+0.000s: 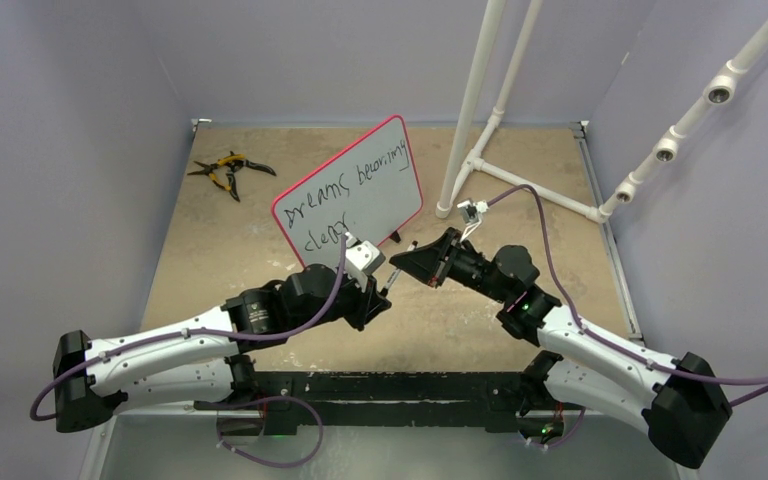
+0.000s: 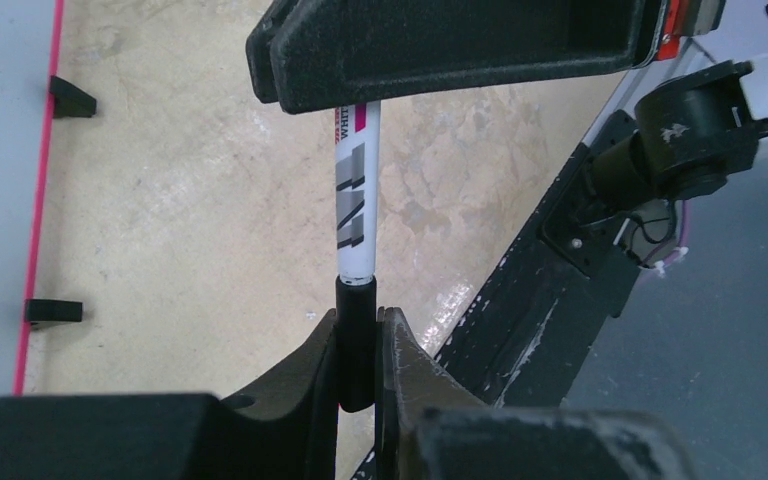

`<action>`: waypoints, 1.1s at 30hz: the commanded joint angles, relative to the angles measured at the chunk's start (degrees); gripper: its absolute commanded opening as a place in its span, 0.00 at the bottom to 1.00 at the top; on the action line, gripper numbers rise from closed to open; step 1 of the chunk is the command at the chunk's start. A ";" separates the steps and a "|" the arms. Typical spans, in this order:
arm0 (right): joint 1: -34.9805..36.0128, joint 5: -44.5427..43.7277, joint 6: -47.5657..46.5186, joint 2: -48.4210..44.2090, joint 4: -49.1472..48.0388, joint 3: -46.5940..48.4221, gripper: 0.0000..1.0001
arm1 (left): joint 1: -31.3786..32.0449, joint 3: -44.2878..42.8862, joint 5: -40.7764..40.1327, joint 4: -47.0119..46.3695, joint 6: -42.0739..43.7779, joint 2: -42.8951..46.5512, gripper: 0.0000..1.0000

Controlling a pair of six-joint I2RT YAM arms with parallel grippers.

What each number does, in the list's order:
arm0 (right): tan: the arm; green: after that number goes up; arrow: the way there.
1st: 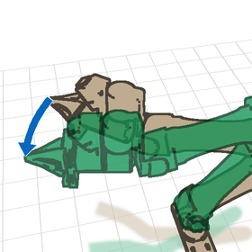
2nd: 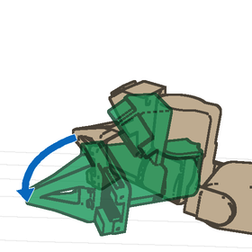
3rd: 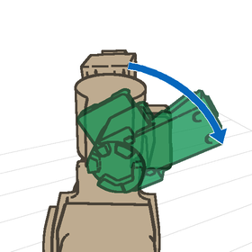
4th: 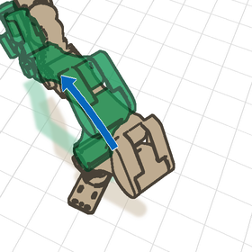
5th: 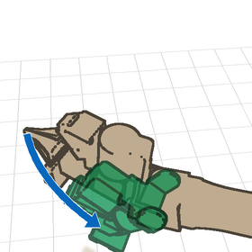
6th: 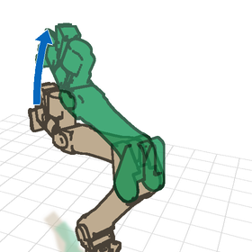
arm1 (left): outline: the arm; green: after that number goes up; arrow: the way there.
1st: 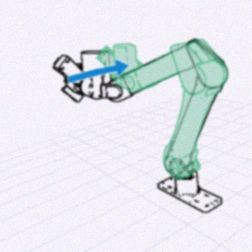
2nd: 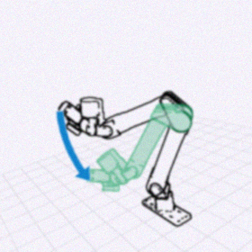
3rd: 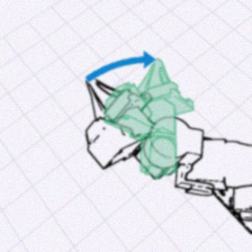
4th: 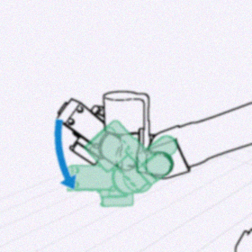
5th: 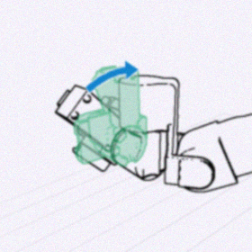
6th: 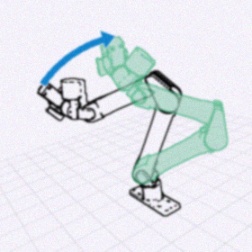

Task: Write a sentence on the whiteboard
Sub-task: Close the whiteboard marker at the center of the board.

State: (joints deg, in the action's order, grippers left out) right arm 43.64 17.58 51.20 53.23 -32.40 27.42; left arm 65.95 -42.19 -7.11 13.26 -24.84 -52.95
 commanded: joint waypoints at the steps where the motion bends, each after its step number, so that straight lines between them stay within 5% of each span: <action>1: 0.13 4.38 -3.01 -0.46 -1.56 2.76 0.00 | -0.86 1.73 1.00 -6.26 1.27 2.29 0.00; 10: 3.49 9.30 -10.31 3.25 -2.67 1.52 0.00 | -3.55 3.05 6.09 -9.81 6.14 6.41 0.00; 33: 9.79 16.69 -10.29 10.85 1.96 -3.13 0.00 | -7.22 -0.19 14.79 -11.18 15.55 7.33 0.00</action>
State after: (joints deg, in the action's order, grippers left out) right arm 49.58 23.81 41.10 60.60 -41.25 26.55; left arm 59.59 -38.11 6.61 19.03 -12.80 -46.11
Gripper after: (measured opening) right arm 0.115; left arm 0.117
